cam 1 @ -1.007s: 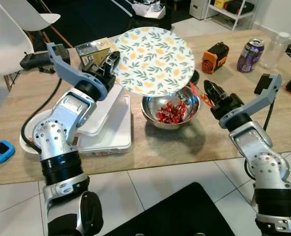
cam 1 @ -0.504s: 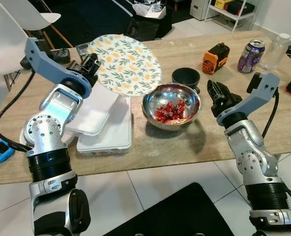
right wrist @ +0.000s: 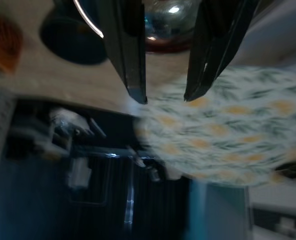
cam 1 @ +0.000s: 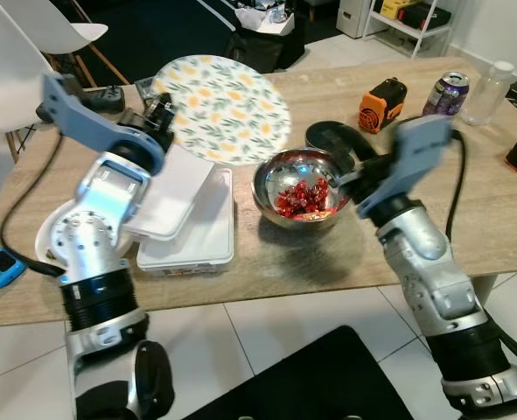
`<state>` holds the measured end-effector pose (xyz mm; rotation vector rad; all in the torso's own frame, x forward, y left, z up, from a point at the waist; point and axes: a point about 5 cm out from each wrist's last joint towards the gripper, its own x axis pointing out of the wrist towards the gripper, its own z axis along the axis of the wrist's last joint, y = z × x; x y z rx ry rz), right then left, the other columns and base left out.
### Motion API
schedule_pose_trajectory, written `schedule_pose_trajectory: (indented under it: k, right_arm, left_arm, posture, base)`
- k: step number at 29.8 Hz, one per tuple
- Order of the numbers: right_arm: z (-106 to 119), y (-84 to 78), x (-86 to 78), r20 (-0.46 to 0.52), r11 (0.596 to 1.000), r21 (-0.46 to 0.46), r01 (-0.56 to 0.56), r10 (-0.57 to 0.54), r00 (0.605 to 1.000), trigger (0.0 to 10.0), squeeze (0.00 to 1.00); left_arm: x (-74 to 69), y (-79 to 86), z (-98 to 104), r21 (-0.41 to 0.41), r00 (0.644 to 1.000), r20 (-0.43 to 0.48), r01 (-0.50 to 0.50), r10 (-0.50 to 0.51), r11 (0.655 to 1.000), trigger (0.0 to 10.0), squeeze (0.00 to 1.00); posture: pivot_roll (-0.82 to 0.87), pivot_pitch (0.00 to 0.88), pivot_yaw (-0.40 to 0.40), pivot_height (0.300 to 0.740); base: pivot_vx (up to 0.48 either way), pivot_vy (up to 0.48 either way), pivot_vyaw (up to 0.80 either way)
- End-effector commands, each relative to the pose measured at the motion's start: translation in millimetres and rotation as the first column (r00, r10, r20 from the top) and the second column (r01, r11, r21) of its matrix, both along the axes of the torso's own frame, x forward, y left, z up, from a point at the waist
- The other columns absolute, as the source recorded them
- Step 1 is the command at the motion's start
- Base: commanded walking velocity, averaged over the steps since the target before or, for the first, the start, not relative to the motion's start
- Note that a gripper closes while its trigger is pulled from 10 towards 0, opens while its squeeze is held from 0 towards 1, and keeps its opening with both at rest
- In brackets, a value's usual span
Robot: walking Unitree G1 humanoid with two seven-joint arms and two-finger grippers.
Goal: Restocking fridge
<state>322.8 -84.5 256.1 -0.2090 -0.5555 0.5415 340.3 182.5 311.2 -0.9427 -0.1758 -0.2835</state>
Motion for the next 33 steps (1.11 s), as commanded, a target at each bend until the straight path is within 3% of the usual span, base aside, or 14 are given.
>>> schedule_pose_trajectory:
  k: [1, 2, 5, 10, 11, 12, 14, 19, 28, 31, 32, 33]
  right_arm:
    - [-2, 5.8, -7.6, 0.093, 0.992, -0.127, -0.002, 0.014, 0.996, 10.0, 0.00]
    - [-2, 5.8, -7.6, 0.093, 0.992, -0.127, -0.002, 0.014, 0.996, 10.0, 0.00]
    - [0, 4.3, -12.3, 0.256, 0.950, -0.304, 0.070, 0.011, 0.967, 10.0, 0.00]
    - [-5, -2.4, -12.1, 0.339, 0.904, -0.404, 0.141, 0.005, 0.941, 10.0, 0.00]
    - [-4, -5.0, -12.2, 0.423, 0.864, -0.453, 0.219, -0.008, 0.906, 10.0, 0.00]
    - [-4, -5.0, -12.2, 0.423, 0.864, -0.453, 0.219, -0.008, 0.906, 10.0, 0.00]
    - [-1, -5.3, -12.2, 0.494, 0.844, -0.455, 0.283, -0.025, 0.869, 10.0, 0.00]
    - [1, 3.8, -7.7, 0.585, 0.799, -0.470, 0.374, -0.035, 0.810, 10.0, 0.00]
    - [-6, 6.1, -3.7, 0.581, 0.789, -0.466, 0.400, -0.068, 0.811, 10.0, 0.00]
    - [-13, 2.8, -0.4, 0.535, 0.804, -0.453, 0.386, -0.101, 0.839, 10.0, 0.00]
    - [-16, -1.5, 1.8, 0.478, 0.833, -0.422, 0.359, -0.132, 0.868, 10.0, 0.00]
    - [-15, -9.4, 5.8, 0.362, 0.889, -0.329, 0.319, -0.194, 0.912, 10.0, 0.00]
  left_arm:
    - [-3.2, -2.8, 9, -0.024, 0.999, 0.039, 0.015, -0.014, 1.000, 10.0, 0.00]
    - [-3.2, -2.8, 9, -0.024, 0.999, 0.039, 0.015, -0.014, 1.000, 10.0, 0.00]
    - [-1.9, -0.8, 20, -0.054, 0.998, 0.055, 0.025, -0.022, 0.998, 10.0, 0.00]
    - [-2.8, 4.8, 24, -0.046, 0.999, 0.049, 0.012, -0.010, 0.999, 10.0, 0.00]
    - [-3.2, 5.2, 22, -0.053, 0.999, 0.037, 0.012, -0.010, 0.999, 10.0, 0.00]
    - [-3.2, 5.2, 22, -0.053, 0.999, 0.037, 0.012, -0.010, 0.999, 10.0, 0.00]
    - [-3.1, 0.8, 18, -0.057, 0.999, 0.022, 0.026, -0.024, 0.998, 10.0, 0.00]
    - [-0.7, -21.4, 8, -0.084, 0.995, -0.019, 0.094, -0.096, 0.992, 10.0, 0.00]
    - [-2.7, -35.8, 3, -0.090, 0.988, -0.036, 0.148, -0.152, 0.985, 10.0, 0.00]
    - [-3.0, -34.8, 2, -0.082, 0.988, -0.039, 0.146, -0.149, 0.986, 10.0, 0.00]
    - [-2.5, -31.7, 2, -0.075, 0.990, -0.040, 0.132, -0.135, 0.988, 10.0, 0.00]
    - [-2.1, -27.2, 2, -0.049, 0.993, -0.039, 0.108, -0.110, 0.993, 10.0, 0.00]
  posture:
    - [0.02, 0.166, 0.014, 0.737]
    - [0.02, 0.166, 0.014, 0.737]
    - [0.01, 0.165, 0.019, 0.737]
    - [0.02, 0.164, 0.027, 0.737]
    - [0.02, 0.162, 0.031, 0.737]
    - [0.02, 0.162, 0.031, 0.737]
    - [0.02, 0.160, 0.034, 0.737]
    - [0.01, 0.153, 0.039, 0.737]
    - [0.02, 0.150, 0.042, 0.737]
    - [0.02, 0.148, 0.042, 0.737]
    - [0.03, 0.147, 0.041, 0.737]
    - [0.03, 0.147, 0.040, 0.737]
  base:
    - [0.000, 0.000, 0.00]
    - [0.000, 0.000, 0.00]
    - [0.000, 0.000, 0.00]
    - [0.000, 0.000, 0.00]
    - [0.000, 0.000, 0.00]
    - [0.000, 0.000, 0.00]
    - [0.000, 0.000, 0.00]
    - [0.000, 0.000, 0.00]
    - [0.000, 0.000, 0.00]
    - [0.000, 0.000, 0.00]
    - [0.000, 0.000, 0.00]
    - [0.000, 0.000, 0.00]
